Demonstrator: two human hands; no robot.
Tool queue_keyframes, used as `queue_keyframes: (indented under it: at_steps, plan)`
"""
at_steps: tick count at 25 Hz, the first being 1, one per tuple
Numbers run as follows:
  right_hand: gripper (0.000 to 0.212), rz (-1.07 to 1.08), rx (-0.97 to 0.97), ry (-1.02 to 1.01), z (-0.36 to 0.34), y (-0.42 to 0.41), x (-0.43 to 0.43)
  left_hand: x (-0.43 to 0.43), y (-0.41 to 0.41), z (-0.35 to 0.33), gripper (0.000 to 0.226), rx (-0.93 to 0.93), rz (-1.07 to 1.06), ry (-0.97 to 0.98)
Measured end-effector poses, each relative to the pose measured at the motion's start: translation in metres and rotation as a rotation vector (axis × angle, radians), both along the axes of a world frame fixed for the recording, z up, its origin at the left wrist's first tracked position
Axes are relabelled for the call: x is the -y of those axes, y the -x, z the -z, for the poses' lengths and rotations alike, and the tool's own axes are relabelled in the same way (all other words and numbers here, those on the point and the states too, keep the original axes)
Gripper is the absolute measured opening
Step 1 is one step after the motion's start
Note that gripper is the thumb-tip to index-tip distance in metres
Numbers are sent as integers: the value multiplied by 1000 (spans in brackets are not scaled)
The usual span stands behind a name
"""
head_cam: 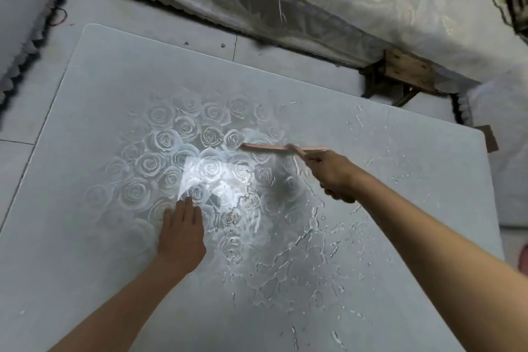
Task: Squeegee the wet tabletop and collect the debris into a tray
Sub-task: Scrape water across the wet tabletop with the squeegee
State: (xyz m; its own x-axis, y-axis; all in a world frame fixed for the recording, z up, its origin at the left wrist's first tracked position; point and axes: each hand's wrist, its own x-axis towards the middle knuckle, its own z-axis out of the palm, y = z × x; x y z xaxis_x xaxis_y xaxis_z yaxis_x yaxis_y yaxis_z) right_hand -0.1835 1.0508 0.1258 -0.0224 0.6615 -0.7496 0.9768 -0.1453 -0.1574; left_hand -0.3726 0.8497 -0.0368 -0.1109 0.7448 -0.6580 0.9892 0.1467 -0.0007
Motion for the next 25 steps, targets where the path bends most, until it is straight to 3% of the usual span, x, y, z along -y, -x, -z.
queue_keyframes:
  at_steps: [6,9,15,19,25]
  plan:
    - [46,6,-77,51,0,-29,115,-1,-5,0,68,-21,4,75]
    - [40,49,-93,100,-9,-39,115,-6,-8,-2,64,-10,-25,103]
    - [42,265,-86,-21,9,-57,94,1,-4,2,64,14,-24,41]
    - [43,212,-98,40,11,-60,148,6,-1,0,66,73,-85,-9]
    - [34,5,-175,-22,-30,-94,145,18,-26,-25,61,155,-233,-130]
